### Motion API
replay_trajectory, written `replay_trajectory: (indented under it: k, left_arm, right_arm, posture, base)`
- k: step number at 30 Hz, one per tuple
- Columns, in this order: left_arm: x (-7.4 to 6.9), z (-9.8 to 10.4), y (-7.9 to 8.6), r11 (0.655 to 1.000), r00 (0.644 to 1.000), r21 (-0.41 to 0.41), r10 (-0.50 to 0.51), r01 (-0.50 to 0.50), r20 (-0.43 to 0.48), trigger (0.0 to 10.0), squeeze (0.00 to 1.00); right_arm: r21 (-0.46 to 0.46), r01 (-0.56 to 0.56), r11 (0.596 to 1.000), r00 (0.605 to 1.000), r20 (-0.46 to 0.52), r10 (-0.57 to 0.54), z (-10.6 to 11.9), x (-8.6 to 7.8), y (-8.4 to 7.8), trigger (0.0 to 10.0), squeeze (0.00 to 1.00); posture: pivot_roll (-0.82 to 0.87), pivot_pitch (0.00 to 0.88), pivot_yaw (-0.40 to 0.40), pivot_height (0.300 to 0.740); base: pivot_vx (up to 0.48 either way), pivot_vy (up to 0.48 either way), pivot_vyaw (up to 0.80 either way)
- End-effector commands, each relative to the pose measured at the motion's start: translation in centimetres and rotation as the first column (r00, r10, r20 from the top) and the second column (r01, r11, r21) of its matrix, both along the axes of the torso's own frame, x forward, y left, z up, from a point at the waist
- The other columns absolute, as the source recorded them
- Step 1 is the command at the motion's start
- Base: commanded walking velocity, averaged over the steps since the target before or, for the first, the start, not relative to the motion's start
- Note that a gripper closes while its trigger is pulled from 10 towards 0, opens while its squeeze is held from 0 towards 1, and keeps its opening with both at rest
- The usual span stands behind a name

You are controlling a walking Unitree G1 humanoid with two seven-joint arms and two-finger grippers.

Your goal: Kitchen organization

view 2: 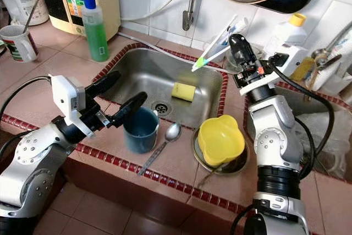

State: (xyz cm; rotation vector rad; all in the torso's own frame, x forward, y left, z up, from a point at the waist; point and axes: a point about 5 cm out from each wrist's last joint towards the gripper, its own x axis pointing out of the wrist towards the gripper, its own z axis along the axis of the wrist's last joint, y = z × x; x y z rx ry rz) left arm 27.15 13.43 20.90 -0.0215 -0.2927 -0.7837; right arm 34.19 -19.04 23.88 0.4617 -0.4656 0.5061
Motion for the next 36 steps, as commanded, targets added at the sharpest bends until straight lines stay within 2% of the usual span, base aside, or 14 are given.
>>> replay_trajectory:
  k: [1,20,27,32,36]
  left_arm:
    - [0.0,0.2,-0.6,1.0,1.0,-0.004,-0.021,0.021,0.007,10.0,0.0]
    - [-0.4,0.5,-1.0,0.999,0.999,0.0,-0.032,0.032,0.015,10.0,0.0]
    - [-1.0,0.8,-1.8,0.995,0.996,0.055,-0.088,0.087,0.023,10.0,0.0]
    - [-1.4,0.8,-2.1,0.983,0.988,0.104,-0.147,0.151,-0.041,10.0,0.0]
    - [-1.5,0.9,-2.2,0.979,0.985,0.12,-0.154,0.163,-0.078,10.0,0.0]
  right_arm:
    - [-0.002,0.035,0.999,0.999,-0.001,-0.035,-0.1,-0.1,-1.2,10.0,0.0]
    - [-0.017,0.033,0.999,0.999,-0.03,-0.033,-0.5,0.4,-1.5,10.0,0.0]
    - [-0.04,0.042,0.998,0.996,-0.079,-0.045,-0.9,1.1,-2.0,10.0,0.0]
    - [-0.106,0.037,0.994,0.986,-0.157,-0.054,-1.8,2.2,-1.5,10.0,0.0]
    - [-0.135,0.028,0.99,0.983,-0.176,-0.052,-2.2,2.5,-1.3,10.0,0.0]
  posture:
    - [0.13,0.0,-0.107,0.74]
    - [0.13,0.0,-0.113,0.74]
    - [0.13,0.0,-0.115,0.74]
    - [0.13,0.0,-0.111,0.74]
    - [0.13,0.007,-0.107,0.74]
  base:
    - [0.285,0.0,0.0]
    - [0.0,0.0,0.0]
    - [0.0,0.0,0.0]
    - [0.0,0.0,0.0]
    - [0.0,0.0,0.0]
